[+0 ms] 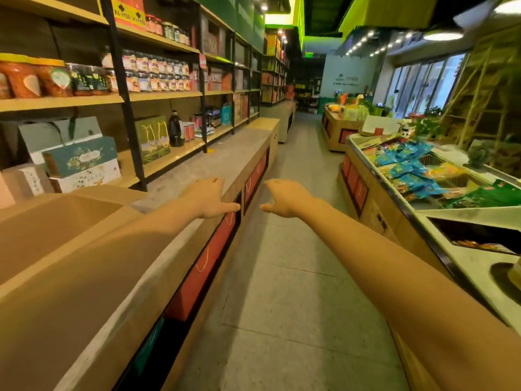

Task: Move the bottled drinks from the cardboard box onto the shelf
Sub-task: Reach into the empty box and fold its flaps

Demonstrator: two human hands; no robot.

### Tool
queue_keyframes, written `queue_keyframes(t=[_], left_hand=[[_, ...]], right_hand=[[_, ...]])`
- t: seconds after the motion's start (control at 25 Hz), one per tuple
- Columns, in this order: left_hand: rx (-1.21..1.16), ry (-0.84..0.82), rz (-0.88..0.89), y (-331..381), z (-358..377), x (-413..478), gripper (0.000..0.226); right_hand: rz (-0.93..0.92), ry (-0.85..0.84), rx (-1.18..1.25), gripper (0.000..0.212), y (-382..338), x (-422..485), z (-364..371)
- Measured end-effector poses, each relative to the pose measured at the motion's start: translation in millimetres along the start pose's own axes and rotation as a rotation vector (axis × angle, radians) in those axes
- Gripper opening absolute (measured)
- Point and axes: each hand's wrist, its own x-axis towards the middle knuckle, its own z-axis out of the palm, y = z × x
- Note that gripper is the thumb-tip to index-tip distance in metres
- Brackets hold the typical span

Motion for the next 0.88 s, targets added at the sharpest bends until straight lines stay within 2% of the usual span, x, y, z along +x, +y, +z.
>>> queue_keyframes(t=[0.32, 0.52, 0.68, 0.88], left_hand=[[0.055, 0.063, -0.057, -86.4, 0.8, 198.9, 0.085], [0.087, 0.068, -0.120, -153.9, -1.5, 288.0, 0.086], [0.122, 0.071, -0.288, -221.1, 11.6, 329.4, 0.087], [0.091, 0.102, -0.612, -291.2, 22.5, 353.0, 0.084]], right_hand=[[-0.097, 0.059, -0.019, 0.067, 7.4, 241.6, 7.1], [-0.180, 0.091, 0.051, 0.070, -6.7, 369.1, 1.9], [-0.343, 0.100, 0.075, 0.066, -49.5, 467.8, 12.3], [-0.682, 0.112, 0.106, 0.065, -123.2, 571.5, 26.4]])
